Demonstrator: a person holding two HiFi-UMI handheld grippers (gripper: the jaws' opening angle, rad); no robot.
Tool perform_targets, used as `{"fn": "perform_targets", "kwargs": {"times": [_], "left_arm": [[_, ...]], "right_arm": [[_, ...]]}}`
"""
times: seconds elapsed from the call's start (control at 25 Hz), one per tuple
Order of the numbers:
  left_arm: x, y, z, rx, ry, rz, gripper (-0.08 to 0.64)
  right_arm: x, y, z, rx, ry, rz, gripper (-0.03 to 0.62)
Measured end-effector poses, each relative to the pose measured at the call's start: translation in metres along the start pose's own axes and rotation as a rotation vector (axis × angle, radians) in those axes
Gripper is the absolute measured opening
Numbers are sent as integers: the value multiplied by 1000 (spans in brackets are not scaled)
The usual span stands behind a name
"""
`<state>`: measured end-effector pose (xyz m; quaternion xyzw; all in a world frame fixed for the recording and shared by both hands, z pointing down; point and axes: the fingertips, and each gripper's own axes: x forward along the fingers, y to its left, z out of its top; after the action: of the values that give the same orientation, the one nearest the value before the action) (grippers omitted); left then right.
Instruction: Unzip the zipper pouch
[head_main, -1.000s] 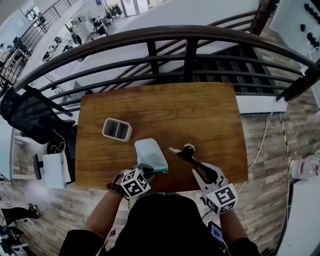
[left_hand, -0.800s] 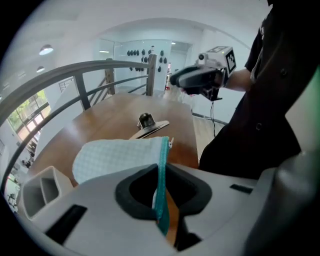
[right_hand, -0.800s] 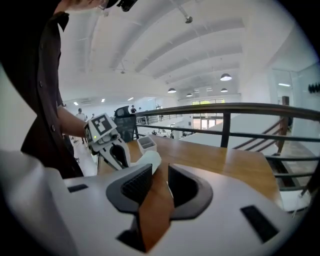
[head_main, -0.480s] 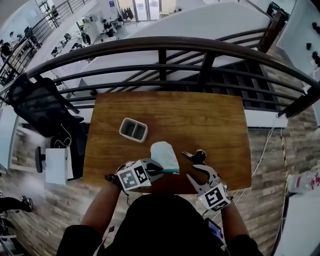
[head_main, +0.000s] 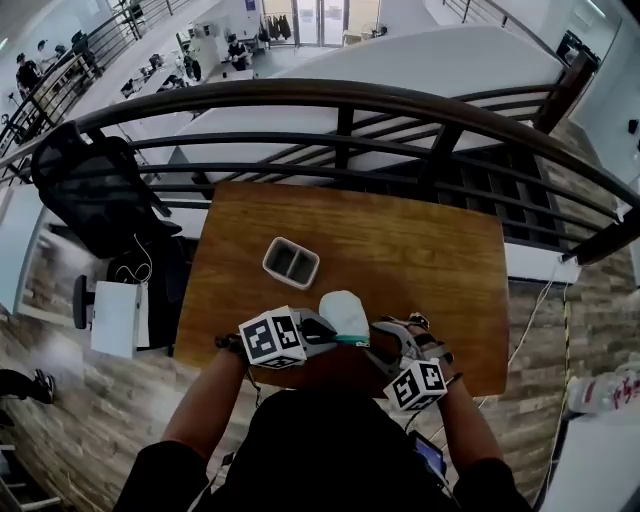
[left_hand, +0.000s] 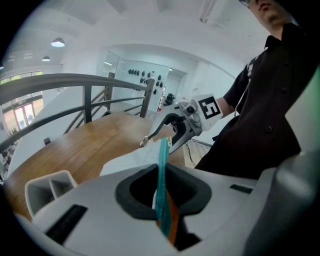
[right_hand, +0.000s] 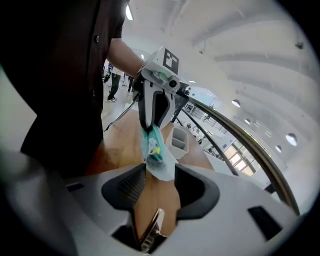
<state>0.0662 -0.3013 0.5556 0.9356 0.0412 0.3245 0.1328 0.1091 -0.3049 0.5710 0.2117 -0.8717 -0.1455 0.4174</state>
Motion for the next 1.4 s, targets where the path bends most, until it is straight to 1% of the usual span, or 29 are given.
{"fn": "perform_targets", "kwargs": {"times": [0.2, 0.28, 0.32, 0.36, 0.4, 0.52, 0.64, 0.72, 0.92, 1.12, 1.2, 1.28, 1.4], "left_arm": [[-8, 8, -1, 4, 8, -13, 46], [-14, 13, 0, -3, 6, -11, 46], [-18, 16, 1, -8, 2, -6, 46], [-21, 20, 1, -12, -2, -1, 46], [-25, 23, 1, -16, -6, 7, 48], [-33, 33, 3, -18, -25, 41, 52], [-42, 40, 10, -16, -61, 81, 86], [-47, 43, 14, -13, -87, 104, 95], [-68, 54, 15, 14, -117, 192, 100], [-83, 44, 37, 19, -216, 235, 96], [-81, 39, 46, -8, -249, 268, 63], [-75, 34, 53, -81, -275, 287, 43], [-65, 30, 63, -183, -292, 302, 34]], "right_arm": [[14, -10, 15, -36, -34, 40, 176], [18, -13, 21, -53, -49, 48, 164], [20, -15, 24, -56, -63, 48, 141], [22, -17, 28, -53, -78, 46, 88], [23, -19, 31, -44, -92, 46, 66], [22, -21, 39, 20, -113, 68, 21], [18, -28, 43, 132, -133, 81, 12], [15, -34, 43, 192, -144, 67, 9], [11, -43, 39, 262, -133, 24, 6], [4, -54, 35, 329, -118, -50, 5], [2, -59, 38, 351, -112, -79, 5], [1, -62, 42, 354, -106, -104, 6], [-1, -66, 47, 345, -102, -139, 6]]}}
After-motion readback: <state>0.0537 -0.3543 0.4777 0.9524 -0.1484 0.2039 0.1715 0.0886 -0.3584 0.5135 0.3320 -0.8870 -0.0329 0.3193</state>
